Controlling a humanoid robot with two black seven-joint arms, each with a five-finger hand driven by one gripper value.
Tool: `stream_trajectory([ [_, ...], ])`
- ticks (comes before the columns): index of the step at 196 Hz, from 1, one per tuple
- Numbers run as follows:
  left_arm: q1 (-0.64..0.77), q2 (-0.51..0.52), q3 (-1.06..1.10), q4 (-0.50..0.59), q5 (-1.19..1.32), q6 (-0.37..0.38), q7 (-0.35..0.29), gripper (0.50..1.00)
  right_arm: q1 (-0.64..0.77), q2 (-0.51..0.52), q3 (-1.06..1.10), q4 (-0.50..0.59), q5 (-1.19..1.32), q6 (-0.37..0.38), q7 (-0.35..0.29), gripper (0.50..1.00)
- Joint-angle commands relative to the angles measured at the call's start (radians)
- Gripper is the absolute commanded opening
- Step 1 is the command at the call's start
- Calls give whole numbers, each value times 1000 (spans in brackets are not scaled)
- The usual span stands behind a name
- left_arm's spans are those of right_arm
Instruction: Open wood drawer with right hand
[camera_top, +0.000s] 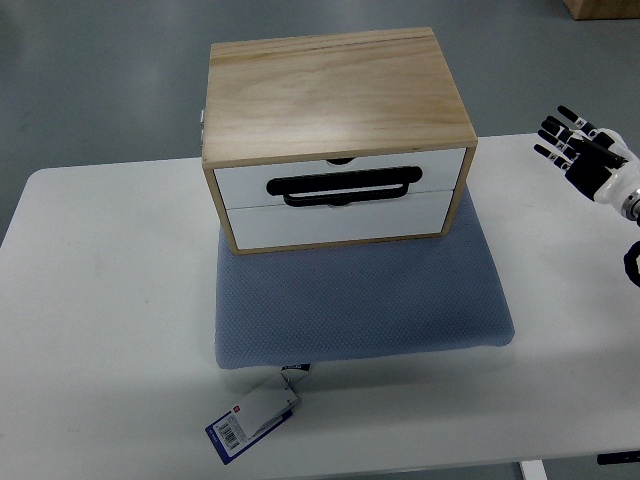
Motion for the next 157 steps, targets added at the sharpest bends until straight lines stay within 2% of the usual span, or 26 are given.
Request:
stream_trajectory([
  [1, 0, 0, 1, 0, 0, 0, 0, 1000, 0, 0, 0, 1, 0, 2, 0, 934],
  [157, 0, 0, 1, 0, 0, 0, 0, 1000, 8, -22, 2, -3, 2, -1, 2, 936],
])
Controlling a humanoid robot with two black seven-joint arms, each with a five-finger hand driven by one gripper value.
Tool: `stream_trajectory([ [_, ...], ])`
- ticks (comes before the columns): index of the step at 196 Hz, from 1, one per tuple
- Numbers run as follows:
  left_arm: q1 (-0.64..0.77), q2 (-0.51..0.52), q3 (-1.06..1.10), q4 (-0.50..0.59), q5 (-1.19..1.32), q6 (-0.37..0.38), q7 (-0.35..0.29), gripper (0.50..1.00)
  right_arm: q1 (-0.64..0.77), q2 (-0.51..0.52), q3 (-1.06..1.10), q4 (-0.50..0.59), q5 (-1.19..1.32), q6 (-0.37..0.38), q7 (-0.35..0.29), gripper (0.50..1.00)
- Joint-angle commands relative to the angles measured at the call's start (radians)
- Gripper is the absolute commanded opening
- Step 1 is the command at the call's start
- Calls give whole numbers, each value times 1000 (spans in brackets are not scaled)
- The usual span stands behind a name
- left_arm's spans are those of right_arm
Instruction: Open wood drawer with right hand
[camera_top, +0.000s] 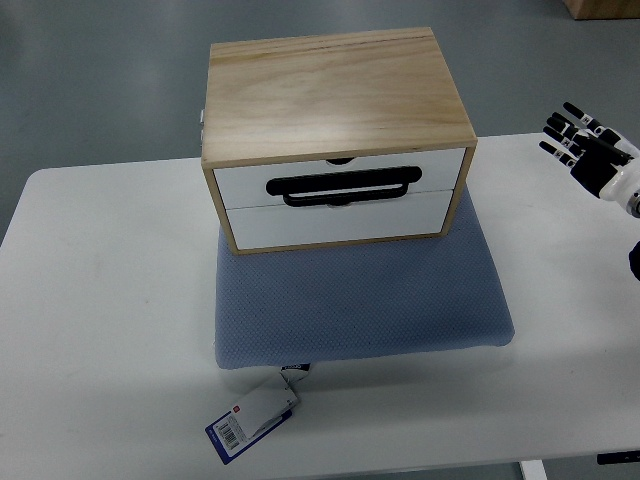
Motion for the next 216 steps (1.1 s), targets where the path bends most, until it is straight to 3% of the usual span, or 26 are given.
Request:
stream_trajectory([
  [1, 0, 0, 0, 0, 0, 0, -1, 1000, 2, -5, 1, 0, 0, 0, 0, 936],
  [123, 0, 0, 0, 0, 0, 0, -1, 1000, 6, -12, 2, 0, -6, -6, -2, 934],
  [171, 0, 0, 0, 0, 0, 0, -1, 1000, 72, -120, -65, 6, -11, 1, -2, 932],
  [216, 0, 0, 0, 0, 0, 0, -1, 1000, 252, -270, -328, 54, -8, 60, -2, 932],
])
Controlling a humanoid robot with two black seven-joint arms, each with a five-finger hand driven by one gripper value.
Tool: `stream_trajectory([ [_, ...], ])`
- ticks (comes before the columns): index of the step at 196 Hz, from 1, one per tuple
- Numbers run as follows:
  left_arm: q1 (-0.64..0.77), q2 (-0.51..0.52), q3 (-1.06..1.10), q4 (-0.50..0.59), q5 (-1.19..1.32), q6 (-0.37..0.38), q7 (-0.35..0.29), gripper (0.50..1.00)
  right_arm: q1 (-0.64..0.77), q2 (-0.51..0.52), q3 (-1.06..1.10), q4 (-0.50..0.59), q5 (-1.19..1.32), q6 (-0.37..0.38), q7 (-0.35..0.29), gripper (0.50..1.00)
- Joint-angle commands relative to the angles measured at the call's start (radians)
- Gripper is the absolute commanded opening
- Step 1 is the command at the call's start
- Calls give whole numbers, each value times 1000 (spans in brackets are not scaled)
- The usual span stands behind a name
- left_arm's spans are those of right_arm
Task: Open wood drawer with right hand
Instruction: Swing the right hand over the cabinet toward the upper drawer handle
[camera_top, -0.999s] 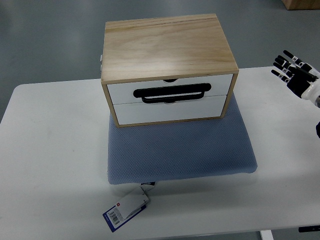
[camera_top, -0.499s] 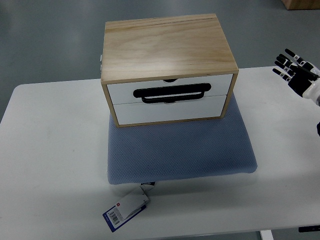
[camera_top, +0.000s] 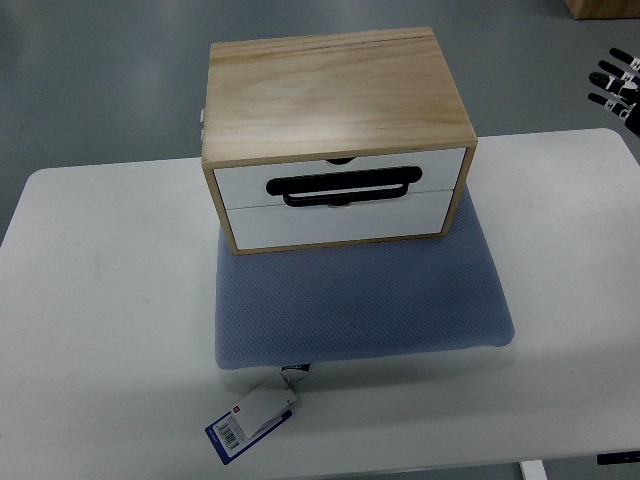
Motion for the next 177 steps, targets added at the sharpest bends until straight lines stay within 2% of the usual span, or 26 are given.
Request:
stream_trajectory([
  [1, 0, 0, 0, 0, 0, 0, -1, 1000, 92, -57, -133, 25, 0, 38, 0, 932],
  [22, 0, 0, 0, 0, 0, 0, -1, 1000, 181, -106, -247, 76, 0, 64, 0, 932],
  [57, 0, 0, 0, 0, 0, 0, -1, 1000, 388, -198, -489, 240, -7, 81, -8, 932],
  [66, 0, 0, 0, 0, 0, 0, -1, 1000, 388, -198, -489, 240, -7, 81, -8, 932],
  [67, 0, 0, 0, 0, 0, 0, -1, 1000, 462, -218, -570, 284, -7, 96, -11, 932],
  [75, 0, 0, 0, 0, 0, 0, -1, 1000, 527, -227, -637, 317, -10, 101, -12, 932],
  [125, 0, 0, 0, 0, 0, 0, -1, 1000, 865, -216, -950, 446, -55, 122, -29, 932],
  [135, 0, 0, 0, 0, 0, 0, -1, 1000, 865, -216, -950, 446, -55, 122, -29, 932],
  [136, 0, 0, 0, 0, 0, 0, -1, 1000, 913, -213, -997, 478, -56, 134, -47, 932],
  [140, 0, 0, 0, 0, 0, 0, 1, 1000, 934, -210, -1013, 493, -63, 137, -54, 932],
  [177, 0, 0, 0, 0, 0, 0, -1, 1000, 1055, -157, -1161, 598, -107, 131, -61, 932],
])
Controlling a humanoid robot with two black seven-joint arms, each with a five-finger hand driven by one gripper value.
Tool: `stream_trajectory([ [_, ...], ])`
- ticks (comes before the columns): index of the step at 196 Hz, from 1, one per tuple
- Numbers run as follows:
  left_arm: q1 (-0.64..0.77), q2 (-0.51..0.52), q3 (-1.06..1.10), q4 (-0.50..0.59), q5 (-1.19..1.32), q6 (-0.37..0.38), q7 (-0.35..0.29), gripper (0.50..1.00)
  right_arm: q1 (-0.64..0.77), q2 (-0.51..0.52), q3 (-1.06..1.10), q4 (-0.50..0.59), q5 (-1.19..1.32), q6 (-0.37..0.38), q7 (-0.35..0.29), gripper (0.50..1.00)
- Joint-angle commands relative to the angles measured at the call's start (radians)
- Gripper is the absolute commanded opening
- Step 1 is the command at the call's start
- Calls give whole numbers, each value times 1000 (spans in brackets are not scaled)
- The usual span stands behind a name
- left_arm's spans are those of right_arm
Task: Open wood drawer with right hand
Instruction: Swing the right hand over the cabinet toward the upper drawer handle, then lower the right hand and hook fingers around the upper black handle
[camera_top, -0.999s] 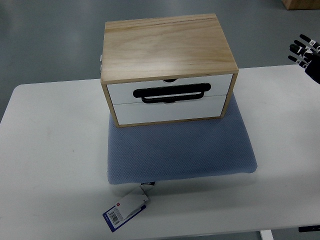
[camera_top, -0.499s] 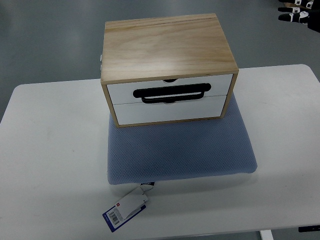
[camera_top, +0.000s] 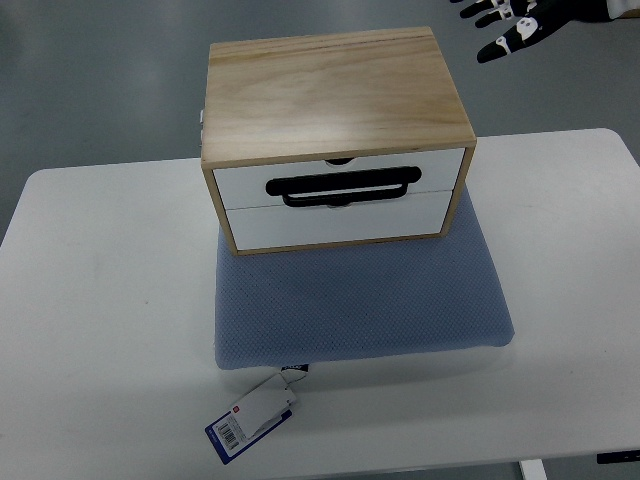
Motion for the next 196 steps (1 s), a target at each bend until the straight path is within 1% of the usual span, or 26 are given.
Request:
stream_trajectory([
  [1, 0, 0, 0, 0, 0, 0, 0, 1000, 68, 33, -89, 53, -17, -8, -3, 932],
  [10, 0, 0, 0, 0, 0, 0, 0, 1000, 68, 33, -89, 53, -17, -8, -3, 932],
  [11, 0, 0, 0, 0, 0, -1, 0, 1000, 98, 52, -135, 74, -18, -13, -3, 932],
  [27, 0, 0, 0, 0, 0, 0, 1, 1000, 134, 79, -178, 101, -17, -18, -3, 932],
  [37, 0, 0, 0, 0, 0, 0, 1, 1000, 134, 79, -178, 101, -17, -18, -3, 932],
  [40, 0, 0, 0, 0, 0, 0, 0, 1000, 146, 101, -186, 110, -17, -16, -3, 932],
  [52, 0, 0, 0, 0, 0, 0, 0, 1000, 148, 104, -186, 112, -17, -15, -5, 932],
  [53, 0, 0, 0, 0, 0, 0, 0, 1000, 158, 122, -187, 118, -17, -16, -6, 932],
  [55, 0, 0, 0, 0, 0, 0, 0, 1000, 160, 127, -189, 119, -17, -15, -6, 932],
  [85, 0, 0, 0, 0, 0, 0, 0, 1000, 200, 173, -213, 145, -14, -15, -25, 932],
  [106, 0, 0, 0, 0, 0, 0, 0, 1000, 206, 187, -218, 158, -12, -13, -25, 932],
  [107, 0, 0, 0, 0, 0, 0, 0, 1000, 209, 191, -218, 174, -12, -10, -26, 932],
  [125, 0, 0, 0, 0, 0, 0, 1, 1000, 214, 214, -218, 197, -12, -10, -29, 930],
  [142, 0, 0, 0, 0, 0, 0, 1, 1000, 214, 246, -218, 208, -12, -15, -54, 930],
  [156, 0, 0, 0, 0, 0, 0, 0, 1000, 214, 266, -223, 210, -12, -16, -59, 930],
  [170, 0, 0, 0, 0, 0, 0, 0, 1000, 217, 302, -232, 208, -12, -30, -60, 928],
  [180, 0, 0, 0, 0, 0, 0, 0, 1000, 217, 302, -232, 208, -12, -30, -60, 928],
  [181, 0, 0, 0, 0, 0, 0, 0, 1000, 217, 328, -245, 208, -12, -62, -60, 928],
  [196, 0, 0, 0, 0, 0, -1, 0, 1000, 218, 362, -270, 205, -12, -102, -62, 928],
])
